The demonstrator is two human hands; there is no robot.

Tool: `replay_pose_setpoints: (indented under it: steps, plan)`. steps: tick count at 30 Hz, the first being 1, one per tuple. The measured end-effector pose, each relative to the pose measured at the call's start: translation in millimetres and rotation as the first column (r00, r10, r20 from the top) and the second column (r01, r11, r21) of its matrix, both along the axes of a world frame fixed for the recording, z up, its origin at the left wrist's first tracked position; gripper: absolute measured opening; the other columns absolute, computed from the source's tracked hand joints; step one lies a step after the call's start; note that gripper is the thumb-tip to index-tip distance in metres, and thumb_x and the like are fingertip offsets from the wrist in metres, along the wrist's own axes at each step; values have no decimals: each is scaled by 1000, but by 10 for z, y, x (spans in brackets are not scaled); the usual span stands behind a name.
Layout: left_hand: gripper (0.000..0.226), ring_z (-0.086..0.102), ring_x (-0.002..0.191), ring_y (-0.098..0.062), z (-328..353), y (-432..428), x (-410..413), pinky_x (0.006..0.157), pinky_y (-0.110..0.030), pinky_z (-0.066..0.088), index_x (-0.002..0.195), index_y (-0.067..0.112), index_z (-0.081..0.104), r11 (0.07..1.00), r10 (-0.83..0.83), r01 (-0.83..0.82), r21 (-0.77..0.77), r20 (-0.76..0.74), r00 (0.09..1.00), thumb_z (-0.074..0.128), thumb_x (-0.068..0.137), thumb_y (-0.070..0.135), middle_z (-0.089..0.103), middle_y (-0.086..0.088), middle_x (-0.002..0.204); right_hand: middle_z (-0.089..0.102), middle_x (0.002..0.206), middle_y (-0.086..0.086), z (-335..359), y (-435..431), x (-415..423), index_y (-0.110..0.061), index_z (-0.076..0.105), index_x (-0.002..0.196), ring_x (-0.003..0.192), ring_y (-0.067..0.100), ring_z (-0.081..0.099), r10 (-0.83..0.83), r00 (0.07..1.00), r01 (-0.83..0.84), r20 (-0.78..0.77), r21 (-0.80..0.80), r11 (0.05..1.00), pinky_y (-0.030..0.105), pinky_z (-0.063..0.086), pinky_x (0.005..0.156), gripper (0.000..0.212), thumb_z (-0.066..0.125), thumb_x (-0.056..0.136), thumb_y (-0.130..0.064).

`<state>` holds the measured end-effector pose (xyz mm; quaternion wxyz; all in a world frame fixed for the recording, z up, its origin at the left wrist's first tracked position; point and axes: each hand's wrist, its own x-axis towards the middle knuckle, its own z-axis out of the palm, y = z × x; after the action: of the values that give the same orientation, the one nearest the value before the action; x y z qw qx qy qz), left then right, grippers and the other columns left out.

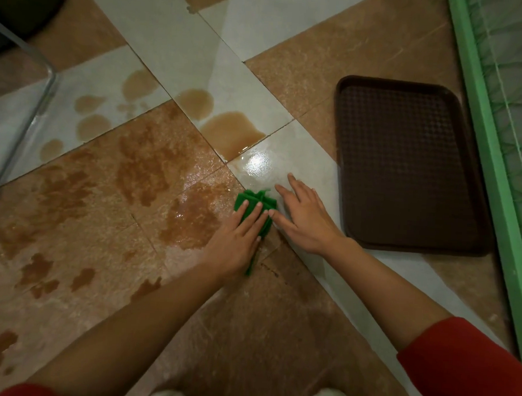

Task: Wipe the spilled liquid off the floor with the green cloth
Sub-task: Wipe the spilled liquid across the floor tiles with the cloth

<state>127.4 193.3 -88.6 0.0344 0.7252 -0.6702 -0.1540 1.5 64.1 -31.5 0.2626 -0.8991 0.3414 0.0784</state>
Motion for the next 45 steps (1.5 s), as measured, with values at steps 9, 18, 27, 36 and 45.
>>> replay_pose_setpoints:
  steps: [9, 18, 27, 36, 45]
  plan:
    - [52, -13, 142, -26, 2, -142, 102, 117, -41, 0, 144, 17, -9, 993, 74, -80, 81, 85, 994, 13, 100, 36, -12, -1, 151, -4, 159, 9, -62, 55, 57, -23, 12, 150, 145, 29, -2, 34, 993, -37, -113, -29, 999, 43, -4, 117, 66, 32, 95, -53]
    - [54, 13, 139, -32, -42, 241, 305, 112, -47, 14, 143, 14, 18, 996, -82, 84, -11, 124, 989, 6, 97, 41, 22, -7, 148, -1, 159, 8, -47, 90, 10, -23, 12, 150, 146, 27, -3, 39, 992, -43, -116, -33, 999, 44, -5, 116, 65, 31, 95, -53]
    - [53, 19, 140, -32, -33, 266, 217, 113, -46, 20, 144, 10, 19, 999, 28, -31, 12, 160, 987, 15, 97, 35, 28, -12, 149, -1, 159, 7, 1, 123, 124, -22, 12, 150, 146, 25, -5, 70, 994, -74, -88, -47, 996, 44, -6, 116, 65, 32, 96, -52]
    - [52, -9, 143, -25, -28, 80, 444, 117, -40, -5, 142, 15, -10, 989, 142, -149, 20, 200, 969, -2, 97, 38, -6, -5, 153, -1, 159, 8, -49, 154, 243, -23, 10, 150, 145, 31, -8, 79, 987, -88, -139, -60, 994, 47, -8, 116, 67, 31, 95, -54]
    - [55, 30, 136, -35, -17, 8, 299, 110, -47, 29, 140, 5, 34, 993, 117, -116, -25, 25, 993, 22, 95, 35, 40, -15, 143, 10, 158, 8, -135, 138, 295, -19, 18, 149, 146, 27, -6, 77, 991, -90, -107, -122, 988, 45, -5, 117, 67, 38, 93, -50]
